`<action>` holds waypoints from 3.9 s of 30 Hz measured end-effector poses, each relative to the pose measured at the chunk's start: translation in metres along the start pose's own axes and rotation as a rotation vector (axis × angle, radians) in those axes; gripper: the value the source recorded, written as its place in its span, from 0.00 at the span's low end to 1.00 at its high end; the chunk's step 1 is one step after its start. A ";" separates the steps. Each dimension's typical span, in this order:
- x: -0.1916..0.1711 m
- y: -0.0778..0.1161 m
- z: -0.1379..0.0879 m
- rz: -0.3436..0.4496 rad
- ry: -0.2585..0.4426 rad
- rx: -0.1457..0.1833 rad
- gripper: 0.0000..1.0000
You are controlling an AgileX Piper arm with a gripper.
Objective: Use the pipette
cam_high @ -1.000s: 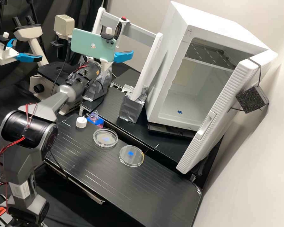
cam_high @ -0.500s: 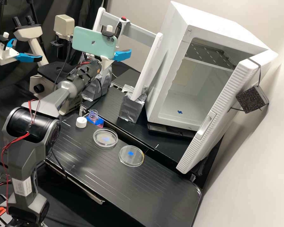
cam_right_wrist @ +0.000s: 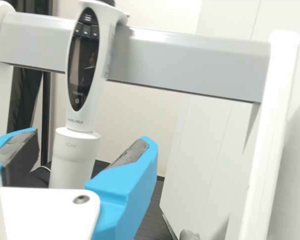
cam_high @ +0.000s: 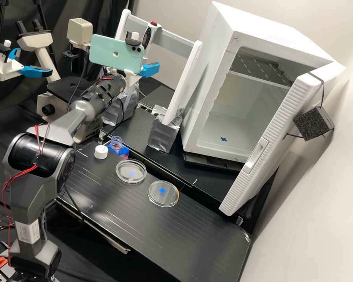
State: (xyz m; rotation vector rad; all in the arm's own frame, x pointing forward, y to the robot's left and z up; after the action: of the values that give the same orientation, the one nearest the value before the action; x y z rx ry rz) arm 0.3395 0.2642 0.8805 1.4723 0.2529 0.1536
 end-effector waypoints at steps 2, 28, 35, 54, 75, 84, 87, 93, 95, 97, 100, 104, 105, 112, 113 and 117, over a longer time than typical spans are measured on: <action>0.000 0.000 0.000 0.000 -0.001 -0.009 0.00; 0.002 -0.001 0.000 0.000 -0.016 -0.008 0.00; 0.002 -0.001 0.000 -0.003 -0.017 -0.011 0.00; -0.004 0.002 -0.006 -0.014 0.007 0.027 0.00; -0.009 0.024 -0.007 0.020 0.021 0.100 0.00; -0.012 0.030 -0.007 0.032 0.027 0.117 0.00; -0.020 0.033 -0.009 0.043 0.039 0.121 0.00; -0.038 0.044 -0.010 0.138 0.067 0.143 0.00; -0.042 0.047 -0.011 0.163 0.075 0.154 0.00; -0.047 0.049 -0.009 0.189 0.080 0.163 0.00; -0.055 0.049 -0.009 0.216 0.088 0.168 0.00; -0.068 0.042 -0.009 0.229 0.101 0.171 0.00; -0.072 0.040 -0.008 0.229 0.103 0.171 0.00; -0.098 0.020 -0.004 0.222 0.128 0.176 0.00; -0.100 0.018 -0.003 0.222 0.128 0.175 0.00; -0.111 0.007 -0.001 0.223 0.144 0.177 0.00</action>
State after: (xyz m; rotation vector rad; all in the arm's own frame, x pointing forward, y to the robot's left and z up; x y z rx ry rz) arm 0.2325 0.2373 0.8954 1.6660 0.2217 0.4273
